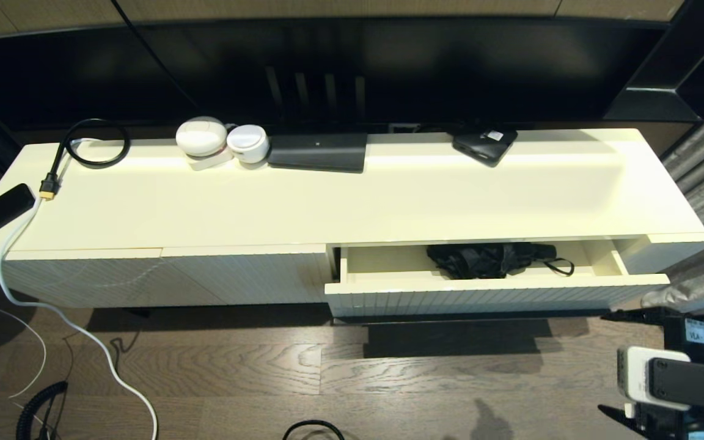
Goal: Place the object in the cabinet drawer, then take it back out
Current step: Open the drawer
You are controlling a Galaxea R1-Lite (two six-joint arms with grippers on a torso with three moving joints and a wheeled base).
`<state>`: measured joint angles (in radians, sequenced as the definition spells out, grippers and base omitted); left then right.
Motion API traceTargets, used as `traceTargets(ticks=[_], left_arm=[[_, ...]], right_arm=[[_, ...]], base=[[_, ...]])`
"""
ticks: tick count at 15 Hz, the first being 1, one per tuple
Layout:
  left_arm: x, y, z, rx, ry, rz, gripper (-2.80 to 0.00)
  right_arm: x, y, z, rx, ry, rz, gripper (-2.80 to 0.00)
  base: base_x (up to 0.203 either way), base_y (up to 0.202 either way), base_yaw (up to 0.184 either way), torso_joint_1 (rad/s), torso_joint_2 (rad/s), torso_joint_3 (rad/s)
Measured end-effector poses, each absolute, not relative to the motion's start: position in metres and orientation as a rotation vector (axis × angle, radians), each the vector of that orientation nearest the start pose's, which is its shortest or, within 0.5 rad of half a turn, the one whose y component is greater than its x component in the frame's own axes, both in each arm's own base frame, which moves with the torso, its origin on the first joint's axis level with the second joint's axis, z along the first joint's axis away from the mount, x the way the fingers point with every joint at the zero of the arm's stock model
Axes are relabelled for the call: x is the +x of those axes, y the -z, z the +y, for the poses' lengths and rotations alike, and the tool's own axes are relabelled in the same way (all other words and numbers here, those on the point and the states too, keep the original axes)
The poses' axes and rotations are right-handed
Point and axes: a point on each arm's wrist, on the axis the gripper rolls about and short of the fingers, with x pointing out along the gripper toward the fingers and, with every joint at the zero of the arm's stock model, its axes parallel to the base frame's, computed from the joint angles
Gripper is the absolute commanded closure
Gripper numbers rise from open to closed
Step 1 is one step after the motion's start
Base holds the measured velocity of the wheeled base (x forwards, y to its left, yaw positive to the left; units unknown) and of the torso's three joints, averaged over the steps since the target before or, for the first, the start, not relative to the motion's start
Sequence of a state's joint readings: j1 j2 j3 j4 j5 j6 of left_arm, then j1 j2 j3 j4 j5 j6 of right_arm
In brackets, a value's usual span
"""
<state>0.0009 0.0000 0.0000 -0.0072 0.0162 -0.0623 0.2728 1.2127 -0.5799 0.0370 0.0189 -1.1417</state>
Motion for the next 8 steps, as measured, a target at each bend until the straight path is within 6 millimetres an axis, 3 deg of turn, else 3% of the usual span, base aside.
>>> traceTargets(ticks=[2,3,8], left_arm=[[-0.023,-0.076,0.0,-0.062,-0.017,-0.008,0.0],[-0.023,-0.076,0.0,-0.062,-0.016,-0.008,0.0],[-0.023,-0.076,0.0,-0.062,-0.017,-0.008,0.0]], right_arm=[[0.166,-0.184,0.047,-1.157,-0.61,0.424,-2.8],[0.171,-0.186,0.048,-1.155,-0.61,0.424,0.0],[0.21,-0.187,0.059,-1.143,-0.603,0.418,0.0]], base=[[0.0,0.0,0.0,0.0,0.0,0.0],[0.0,0.0,0.0,0.0,0.0,0.0],[0.0,0.0,0.0,0.0,0.0,0.0]])
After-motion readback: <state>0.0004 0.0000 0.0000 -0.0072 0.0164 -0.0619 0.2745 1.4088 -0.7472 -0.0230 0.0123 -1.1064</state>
